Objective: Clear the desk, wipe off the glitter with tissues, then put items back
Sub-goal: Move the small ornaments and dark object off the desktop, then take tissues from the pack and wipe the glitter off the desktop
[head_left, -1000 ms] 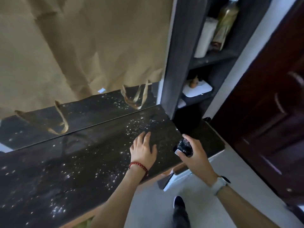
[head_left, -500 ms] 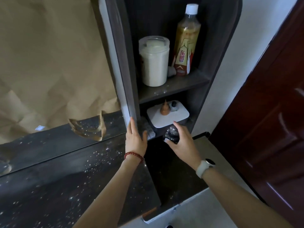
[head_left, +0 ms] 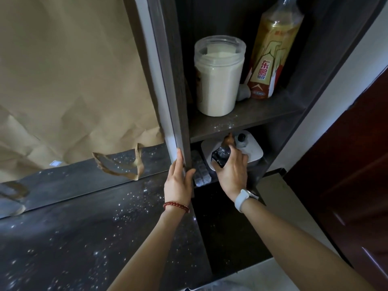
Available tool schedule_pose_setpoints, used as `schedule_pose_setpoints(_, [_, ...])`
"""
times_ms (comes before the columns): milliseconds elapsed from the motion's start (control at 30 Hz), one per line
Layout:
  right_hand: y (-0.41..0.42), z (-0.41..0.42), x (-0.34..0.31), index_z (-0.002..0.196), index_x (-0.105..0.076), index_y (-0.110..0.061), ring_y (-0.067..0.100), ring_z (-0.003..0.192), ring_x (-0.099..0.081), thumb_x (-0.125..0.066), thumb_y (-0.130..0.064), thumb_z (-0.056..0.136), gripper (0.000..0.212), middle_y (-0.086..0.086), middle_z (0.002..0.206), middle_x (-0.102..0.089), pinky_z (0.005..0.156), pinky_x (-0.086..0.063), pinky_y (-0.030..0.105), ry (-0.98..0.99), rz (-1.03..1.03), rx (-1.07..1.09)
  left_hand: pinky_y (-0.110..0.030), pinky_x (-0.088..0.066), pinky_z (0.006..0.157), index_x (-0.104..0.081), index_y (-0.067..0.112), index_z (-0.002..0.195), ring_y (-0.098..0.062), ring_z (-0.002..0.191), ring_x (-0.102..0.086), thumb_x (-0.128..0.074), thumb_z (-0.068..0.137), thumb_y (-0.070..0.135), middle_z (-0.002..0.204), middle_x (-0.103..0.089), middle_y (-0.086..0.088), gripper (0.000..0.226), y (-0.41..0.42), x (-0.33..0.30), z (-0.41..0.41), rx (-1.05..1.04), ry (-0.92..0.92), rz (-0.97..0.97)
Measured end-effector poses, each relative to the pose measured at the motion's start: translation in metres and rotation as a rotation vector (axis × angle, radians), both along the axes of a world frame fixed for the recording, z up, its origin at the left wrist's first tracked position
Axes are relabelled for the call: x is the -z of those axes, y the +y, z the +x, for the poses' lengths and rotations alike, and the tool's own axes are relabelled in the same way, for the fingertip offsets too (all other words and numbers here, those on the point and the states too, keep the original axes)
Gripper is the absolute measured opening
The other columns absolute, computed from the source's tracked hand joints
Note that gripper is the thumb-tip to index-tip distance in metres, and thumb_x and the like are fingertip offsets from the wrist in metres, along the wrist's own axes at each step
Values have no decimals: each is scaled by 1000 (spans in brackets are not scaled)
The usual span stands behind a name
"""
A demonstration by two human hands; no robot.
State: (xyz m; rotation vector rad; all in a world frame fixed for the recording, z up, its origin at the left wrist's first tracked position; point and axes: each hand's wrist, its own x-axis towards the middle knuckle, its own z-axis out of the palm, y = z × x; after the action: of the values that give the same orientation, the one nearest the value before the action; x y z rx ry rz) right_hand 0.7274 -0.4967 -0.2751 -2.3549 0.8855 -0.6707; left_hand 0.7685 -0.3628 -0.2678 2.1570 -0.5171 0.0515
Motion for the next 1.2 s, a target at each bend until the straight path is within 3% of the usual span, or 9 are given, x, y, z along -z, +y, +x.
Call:
schedule_pose_setpoints(100, [5,5,1,130,-36,0,37,118,-37,-74,-22,73,72,22,125,-47,100,-32,41,-41,130,48,-31,-48,78,-26,11,142,-30,95,-58,-57,87,16,117,-54,-19,64,2,1,2,25,15,-19])
schedule_pose_setpoints(333, [12,-19,7,135,-33,-4,28,128,-35,-68,-17,79,67,16,137,-41,106,-34,37,-141,169,-2,-32,-49,84,-15,25,142,-25,106,-56,-57,88,15,128,-46,-15,70,9,3,5,104,54,-24])
schedule_pose_setpoints(433, [19,-53,15,139,-28,-7,27,134,-30,-60,-19,86,63,14,144,-35,108,-30,37,-50,126,-41,-37,-45,96,3,28,143,-27,127,-41,-57,87,17,146,-26,-13,83,19,15,-9,189,191,29])
schedule_pose_setpoints(533, [33,-106,38,140,-27,-13,24,138,-23,-53,-27,90,59,10,148,-31,112,-21,34,149,179,-24,-39,-30,109,-9,19,144,-30,136,-27,-58,86,23,148,-22,-14,77,35,42,-40,297,261,211])
schedule_pose_setpoints(700, [63,-210,67,125,-51,-8,28,122,-47,-56,-19,88,39,14,126,-56,101,-32,30,266,369,257,-38,-23,112,-21,22,142,-22,138,-19,-43,92,34,152,-18,-2,57,17,57,-95,641,206,580])
schedule_pose_setpoints(800, [72,-279,68,118,-57,-7,30,113,-52,-56,-14,87,32,15,119,-60,99,-40,39,249,431,497,-39,-24,112,-28,20,139,-22,138,-20,-39,93,34,151,-22,-3,50,-28,54,-133,910,62,712])
schedule_pose_setpoints(967, [85,-402,55,109,-62,-3,34,109,-55,-53,-12,87,25,17,110,-65,95,-42,41,187,390,865,-40,-31,108,-36,14,135,-26,131,-34,-38,94,30,145,-35,-8,45,-92,50,-248,1289,-109,814])
schedule_pose_setpoints(1200, [154,-585,71,111,-61,-6,33,110,-54,-49,-15,90,26,14,112,-64,93,-42,41,141,510,1253,-38,-34,103,-43,16,130,-23,124,-43,-37,93,29,136,-46,-5,40,-94,67,-449,1586,-190,891])
